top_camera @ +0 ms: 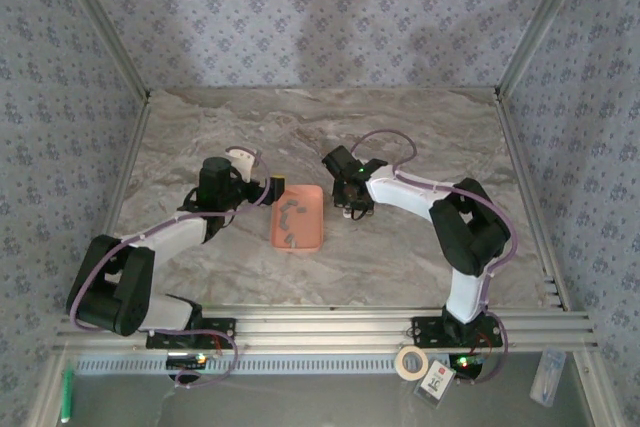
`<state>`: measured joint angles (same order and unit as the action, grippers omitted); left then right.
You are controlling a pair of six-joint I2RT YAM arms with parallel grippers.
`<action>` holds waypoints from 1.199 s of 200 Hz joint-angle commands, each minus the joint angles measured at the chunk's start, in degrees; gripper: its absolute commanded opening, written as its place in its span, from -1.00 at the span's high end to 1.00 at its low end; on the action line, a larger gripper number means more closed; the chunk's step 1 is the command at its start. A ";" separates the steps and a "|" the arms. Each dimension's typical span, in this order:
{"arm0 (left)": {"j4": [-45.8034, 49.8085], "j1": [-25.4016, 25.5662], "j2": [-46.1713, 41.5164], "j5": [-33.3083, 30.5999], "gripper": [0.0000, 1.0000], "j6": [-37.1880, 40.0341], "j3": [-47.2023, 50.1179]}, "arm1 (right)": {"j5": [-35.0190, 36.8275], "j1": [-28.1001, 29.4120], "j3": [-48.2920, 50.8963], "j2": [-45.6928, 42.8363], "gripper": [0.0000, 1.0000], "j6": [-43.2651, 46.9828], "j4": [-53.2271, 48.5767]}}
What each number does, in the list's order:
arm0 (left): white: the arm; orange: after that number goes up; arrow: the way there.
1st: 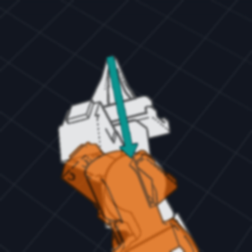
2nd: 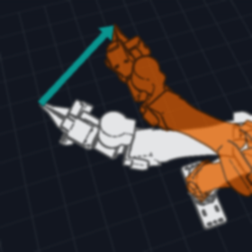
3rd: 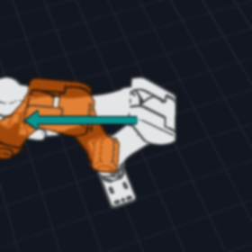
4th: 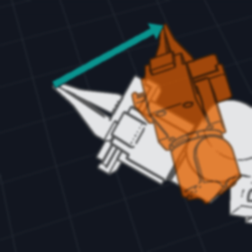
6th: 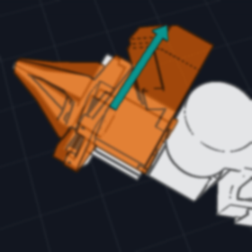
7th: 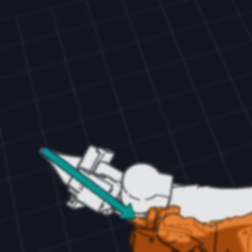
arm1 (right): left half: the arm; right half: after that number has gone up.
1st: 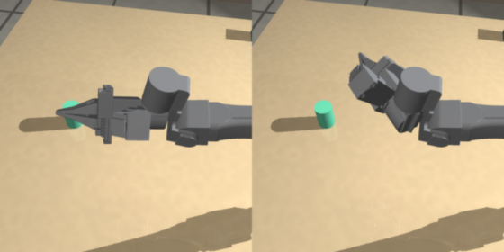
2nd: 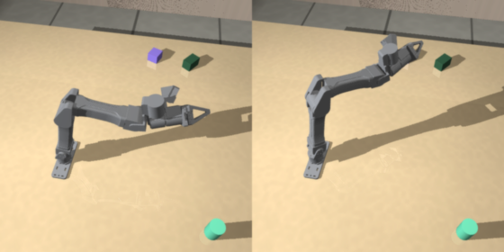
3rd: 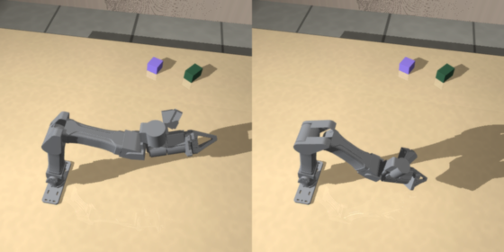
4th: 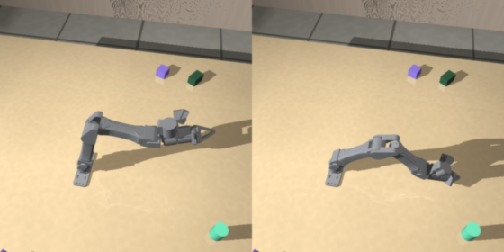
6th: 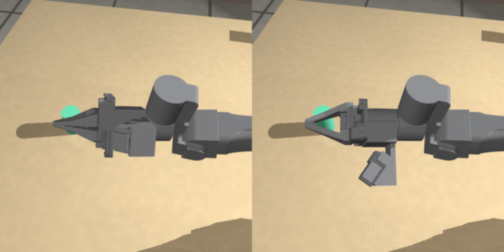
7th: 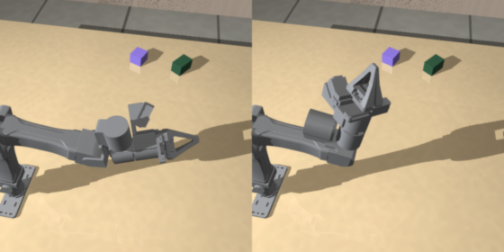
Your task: Load the staples into the stapler
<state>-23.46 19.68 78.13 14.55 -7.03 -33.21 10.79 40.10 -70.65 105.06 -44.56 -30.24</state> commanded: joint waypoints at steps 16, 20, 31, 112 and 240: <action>-1.34 0.52 0.52 -0.20 -0.95 1.05 -1.16 | 1.45 0.42 -1.24 1.77 0.63 0.98 -2.46; -1.32 0.51 0.53 -0.20 -0.95 1.02 -1.15 | 1.43 0.42 -1.24 1.82 0.63 1.01 -2.50; -1.32 0.53 0.62 -0.22 -0.95 1.04 -1.15 | 1.42 0.55 -1.31 2.05 0.63 1.05 -2.61; -1.33 0.62 0.80 -0.22 -0.95 1.26 -1.42 | 0.99 1.04 -1.67 2.11 0.56 1.42 -3.82; 11.16 1.77 -2.35 2.54 -0.88 1.13 -7.42 | 3.18 2.05 3.55 -14.39 0.31 -1.07 0.40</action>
<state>-17.21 20.82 76.90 15.27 -6.48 -36.58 12.73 42.19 -71.59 96.23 -43.11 -33.04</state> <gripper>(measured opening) 0.961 0.344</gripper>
